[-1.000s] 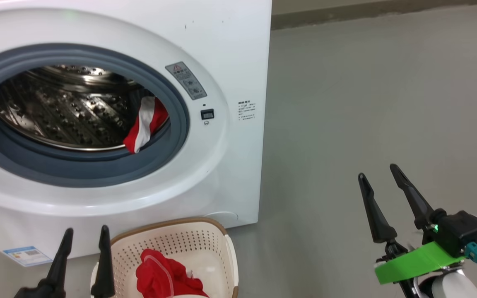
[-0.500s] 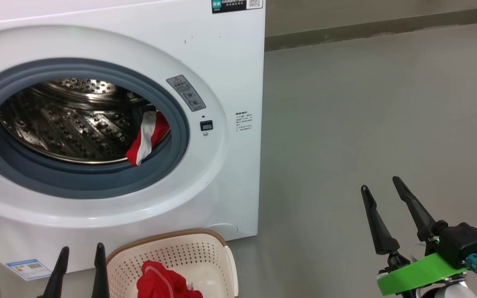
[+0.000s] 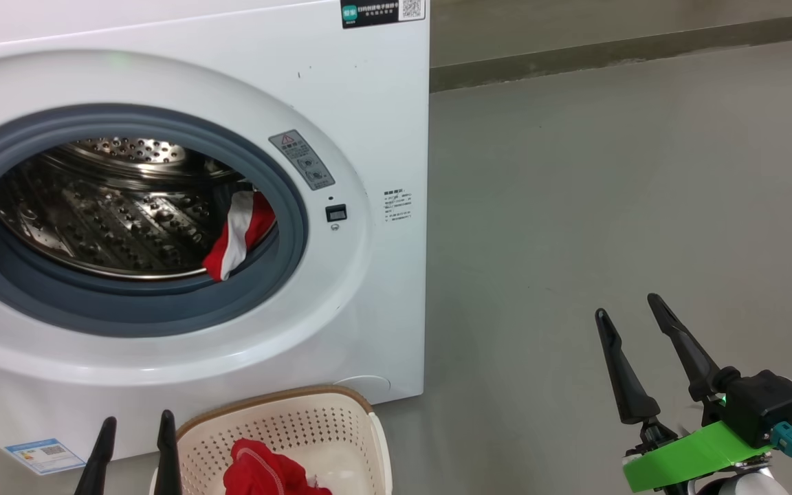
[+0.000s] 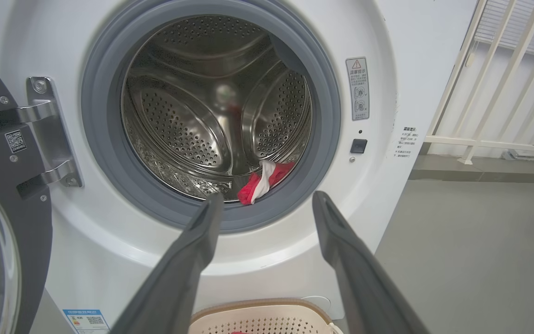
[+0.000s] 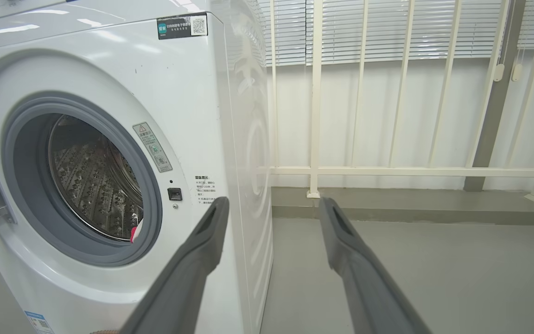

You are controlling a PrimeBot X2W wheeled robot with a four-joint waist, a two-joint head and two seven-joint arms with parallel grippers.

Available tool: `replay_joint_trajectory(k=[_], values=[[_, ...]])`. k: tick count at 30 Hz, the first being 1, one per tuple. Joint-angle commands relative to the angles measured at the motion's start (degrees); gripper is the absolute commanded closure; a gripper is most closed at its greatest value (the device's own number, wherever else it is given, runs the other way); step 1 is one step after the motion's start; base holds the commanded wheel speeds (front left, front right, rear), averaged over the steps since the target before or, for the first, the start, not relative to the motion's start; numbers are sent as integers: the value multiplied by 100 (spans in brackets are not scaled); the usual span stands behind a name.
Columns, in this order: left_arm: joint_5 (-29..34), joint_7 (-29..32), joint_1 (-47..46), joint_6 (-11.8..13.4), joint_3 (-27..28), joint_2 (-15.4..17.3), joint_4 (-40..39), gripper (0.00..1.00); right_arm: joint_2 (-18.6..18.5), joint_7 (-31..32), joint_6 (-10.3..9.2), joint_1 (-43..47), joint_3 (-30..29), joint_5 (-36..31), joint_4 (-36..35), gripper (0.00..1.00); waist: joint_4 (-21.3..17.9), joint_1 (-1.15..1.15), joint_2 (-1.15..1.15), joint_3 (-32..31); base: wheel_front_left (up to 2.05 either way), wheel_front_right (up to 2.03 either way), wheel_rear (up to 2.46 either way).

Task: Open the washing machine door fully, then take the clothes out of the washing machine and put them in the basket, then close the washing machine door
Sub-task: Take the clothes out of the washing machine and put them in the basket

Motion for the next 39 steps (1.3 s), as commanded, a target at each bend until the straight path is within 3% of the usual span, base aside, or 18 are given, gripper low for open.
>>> replay_joint_trajectory(k=[1,19,27,39], values=[[-2,-51,-104,21,187,25,-113,0,-59,-36,28,-35,122,54,-176,0,0,0,0,-2,0,0,0],[-183,-50,-378,185,194,18,86,0,-130,-36,28,-50,157,66,-187,0,38,0,0,96,0,0,0],[-199,139,-1061,180,90,141,446,0,-168,-36,28,-132,266,81,-189,0,86,0,0,381,0,0,0],[-395,85,-2782,33,14,258,1552,0,-358,-36,28,-600,329,125,-326,0,144,0,0,1419,0,0,0]])
